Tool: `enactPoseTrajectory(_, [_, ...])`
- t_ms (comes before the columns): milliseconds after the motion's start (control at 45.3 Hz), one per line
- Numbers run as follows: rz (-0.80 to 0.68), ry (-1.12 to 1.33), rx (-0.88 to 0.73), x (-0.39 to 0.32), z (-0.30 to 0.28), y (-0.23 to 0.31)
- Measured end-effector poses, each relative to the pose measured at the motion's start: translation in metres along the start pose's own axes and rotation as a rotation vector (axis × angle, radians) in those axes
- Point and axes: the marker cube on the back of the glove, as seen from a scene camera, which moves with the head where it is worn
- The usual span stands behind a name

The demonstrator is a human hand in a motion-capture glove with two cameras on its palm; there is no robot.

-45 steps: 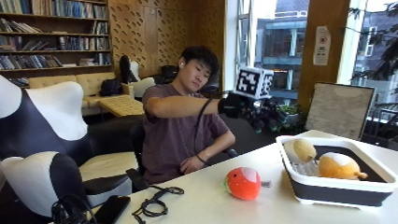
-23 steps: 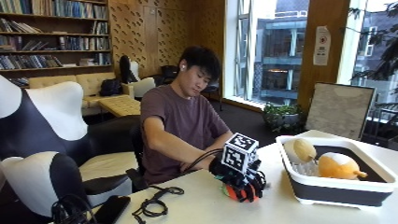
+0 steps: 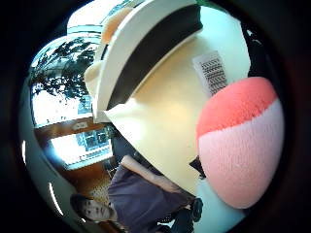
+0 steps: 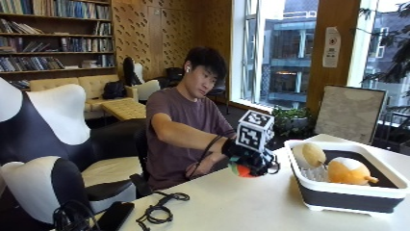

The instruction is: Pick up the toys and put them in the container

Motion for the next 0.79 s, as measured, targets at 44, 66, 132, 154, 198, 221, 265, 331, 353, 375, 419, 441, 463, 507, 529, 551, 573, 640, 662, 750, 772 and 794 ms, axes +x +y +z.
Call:
enactPoseTrajectory(44, [0.001,0.006,0.012,-0.005,-0.02,0.001])
enactPoseTrajectory(66, [0.004,0.013,0.024,-0.01,-0.033,0.001])
enactPoseTrajectory(132, [0.019,0.048,0.068,-0.025,-0.081,0.001])
enactPoseTrajectory(154, [0.023,0.06,0.082,-0.03,-0.095,0.0])
enactPoseTrajectory(198, [0.023,0.084,0.109,-0.039,-0.117,-0.001])
enactPoseTrajectory(221, [0.02,0.094,0.123,-0.044,-0.128,-0.002])
enactPoseTrajectory(265, [0.008,0.101,0.154,-0.056,-0.147,-0.005])
enactPoseTrajectory(331, [-0.026,0.08,0.21,-0.081,-0.174,-0.013])
enactPoseTrajectory(353, [-0.038,0.07,0.227,-0.09,-0.182,-0.017])
enactPoseTrajectory(375, [-0.05,0.063,0.24,-0.098,-0.189,-0.021])
enactPoseTrajectory(419, [-0.083,0.077,0.256,-0.112,-0.199,-0.031])
enactPoseTrajectory(441, [-0.105,0.101,0.259,-0.118,-0.202,-0.036])
enactPoseTrajectory(463, [-0.125,0.126,0.261,-0.124,-0.205,-0.041])
enactPoseTrajectory(507, [-0.134,0.139,0.263,-0.138,-0.209,-0.051])
enactPoseTrajectory(529, [-0.126,0.131,0.264,-0.146,-0.211,-0.056])
enactPoseTrajectory(551, [-0.123,0.133,0.265,-0.153,-0.213,-0.062])
enactPoseTrajectory(573, [-0.132,0.154,0.268,-0.158,-0.215,-0.067])
enactPoseTrajectory(640, [-0.186,0.238,0.27,-0.172,-0.217,-0.083])
enactPoseTrajectory(662, [-0.194,0.238,0.268,-0.18,-0.218,-0.089])
enactPoseTrajectory(750, [-0.138,0.22,0.268,-0.21,-0.22,-0.112])
enactPoseTrajectory(772, [-0.092,0.232,0.274,-0.215,-0.221,-0.118])
enactPoseTrajectory(794, [-0.043,0.244,0.278,-0.22,-0.22,-0.125])
